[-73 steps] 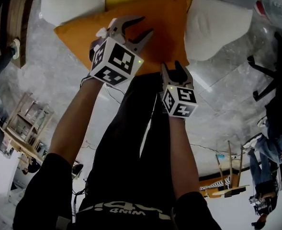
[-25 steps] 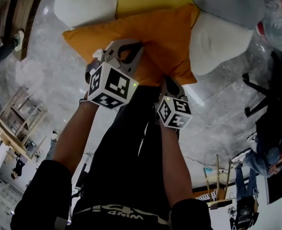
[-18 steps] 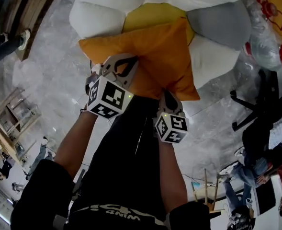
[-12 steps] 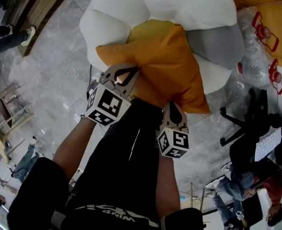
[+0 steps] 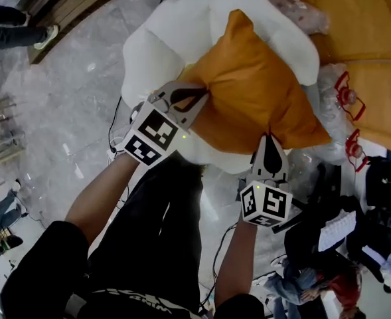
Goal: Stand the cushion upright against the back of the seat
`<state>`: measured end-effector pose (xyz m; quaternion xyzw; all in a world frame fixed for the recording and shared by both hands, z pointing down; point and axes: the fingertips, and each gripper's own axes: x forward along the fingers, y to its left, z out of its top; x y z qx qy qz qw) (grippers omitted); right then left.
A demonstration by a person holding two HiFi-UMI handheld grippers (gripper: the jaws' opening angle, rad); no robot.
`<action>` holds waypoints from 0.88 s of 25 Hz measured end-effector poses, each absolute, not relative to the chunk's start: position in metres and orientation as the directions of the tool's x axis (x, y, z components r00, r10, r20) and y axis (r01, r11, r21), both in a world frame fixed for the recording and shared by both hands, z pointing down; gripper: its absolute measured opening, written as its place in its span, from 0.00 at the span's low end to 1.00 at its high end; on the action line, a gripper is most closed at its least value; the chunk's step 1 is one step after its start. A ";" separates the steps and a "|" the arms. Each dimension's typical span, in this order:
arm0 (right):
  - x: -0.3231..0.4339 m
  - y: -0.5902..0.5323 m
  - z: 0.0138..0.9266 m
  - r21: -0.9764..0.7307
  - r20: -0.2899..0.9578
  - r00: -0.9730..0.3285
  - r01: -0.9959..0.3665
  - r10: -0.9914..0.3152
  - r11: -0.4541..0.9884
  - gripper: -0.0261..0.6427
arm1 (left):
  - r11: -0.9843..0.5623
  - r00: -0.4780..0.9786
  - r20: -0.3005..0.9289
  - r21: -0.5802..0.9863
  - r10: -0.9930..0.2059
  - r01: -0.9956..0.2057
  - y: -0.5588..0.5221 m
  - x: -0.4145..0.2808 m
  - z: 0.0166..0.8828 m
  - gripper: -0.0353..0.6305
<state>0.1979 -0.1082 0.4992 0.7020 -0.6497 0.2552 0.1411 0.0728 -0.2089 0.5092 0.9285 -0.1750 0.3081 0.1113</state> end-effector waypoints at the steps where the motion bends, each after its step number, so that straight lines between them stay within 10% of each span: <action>1: 0.203 -0.117 0.492 -0.130 0.527 0.026 -0.985 -0.850 -0.111 0.08 | -0.909 0.756 0.598 0.104 -0.267 -0.403 -0.214 0.075 0.503 0.07; 22: 0.240 -0.296 0.497 -0.012 0.405 -0.059 -0.998 -0.913 0.059 0.08 | -0.846 0.745 0.516 0.071 -0.423 -0.529 -0.348 0.091 0.537 0.07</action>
